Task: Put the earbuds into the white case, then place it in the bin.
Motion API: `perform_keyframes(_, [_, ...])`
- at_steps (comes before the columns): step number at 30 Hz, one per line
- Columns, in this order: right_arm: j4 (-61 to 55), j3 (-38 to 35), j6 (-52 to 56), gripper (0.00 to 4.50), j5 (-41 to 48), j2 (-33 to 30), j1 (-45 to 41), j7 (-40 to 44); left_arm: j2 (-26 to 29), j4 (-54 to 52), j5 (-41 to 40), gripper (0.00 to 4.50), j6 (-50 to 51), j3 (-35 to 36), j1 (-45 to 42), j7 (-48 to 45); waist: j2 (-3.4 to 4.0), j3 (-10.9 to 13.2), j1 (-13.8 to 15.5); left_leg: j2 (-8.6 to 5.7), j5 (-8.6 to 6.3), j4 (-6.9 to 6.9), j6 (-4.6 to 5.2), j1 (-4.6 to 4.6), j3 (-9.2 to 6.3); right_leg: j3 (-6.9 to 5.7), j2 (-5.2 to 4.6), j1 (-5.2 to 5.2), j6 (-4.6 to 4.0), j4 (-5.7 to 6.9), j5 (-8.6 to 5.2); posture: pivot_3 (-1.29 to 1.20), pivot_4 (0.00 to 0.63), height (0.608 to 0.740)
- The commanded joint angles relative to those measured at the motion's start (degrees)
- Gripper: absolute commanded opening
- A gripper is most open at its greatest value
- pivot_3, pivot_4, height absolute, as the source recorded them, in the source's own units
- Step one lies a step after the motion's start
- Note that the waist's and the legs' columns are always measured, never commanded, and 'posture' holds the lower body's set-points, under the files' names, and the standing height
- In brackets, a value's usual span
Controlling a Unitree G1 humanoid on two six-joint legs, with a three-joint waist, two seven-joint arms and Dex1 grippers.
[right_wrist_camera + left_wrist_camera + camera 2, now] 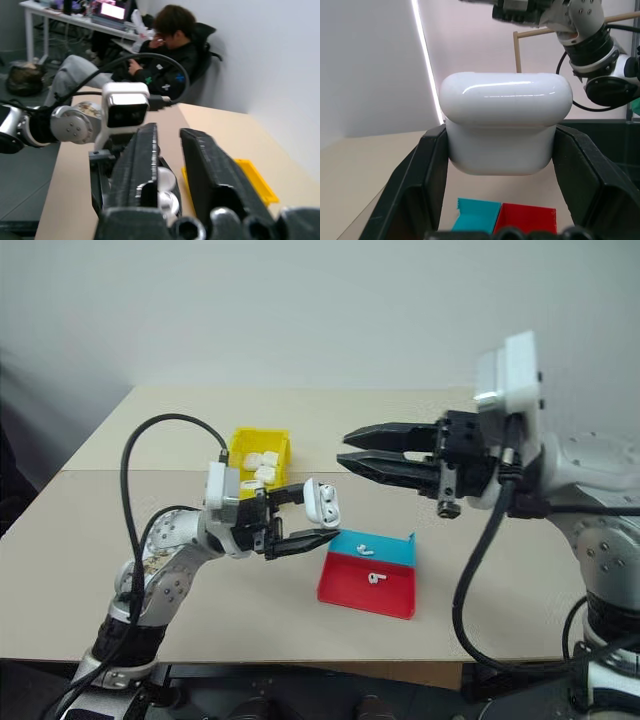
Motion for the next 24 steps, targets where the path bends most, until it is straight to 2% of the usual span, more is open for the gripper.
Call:
perform_keyframes(1, [2.4, 4.6, 0.1, 0.03, -4.2, 0.7, -5.0, 1.8, -1.0, 1.1, 0.7, 2.79, -2.2, 0.1, -2.8, -0.5, 0.0, 0.0, 0.0, 0.0, 0.0, 0.0, 0.0, -0.01, -0.01, -0.02, 0.0, 0.0, -0.03, -0.01, 0.02, 0.0, 0.15, 0.74])
perform_keyframes(11, [6.3, 17.9, -2.8, 0.03, -18.9, 4.3, -13.9, 8.7, -1.8, 2.1, 2.1, 2.79, -3.1, -0.1, -4.3, -0.6, 0.01, 0.0, 0.1, 0.0, -0.03, -0.02, 0.04, -0.1, 0.0, -0.04, 0.0, -0.08, -0.24, -0.03, 0.14, 0.0, 0.15, 0.74])
perform_keyframes(24, [6.4, 20.3, -5.5, 0.03, -28.4, 1.9, -13.0, 15.4, -0.2, -1.1, 0.4, 2.79, -2.4, 1.3, -1.8, -0.3, 0.01, 0.0, 0.1, 0.0, -0.03, -0.02, 0.04, -0.09, 0.01, -0.04, -0.01, -0.08, -0.24, -0.02, 0.14, 0.0, 0.15, 0.74])
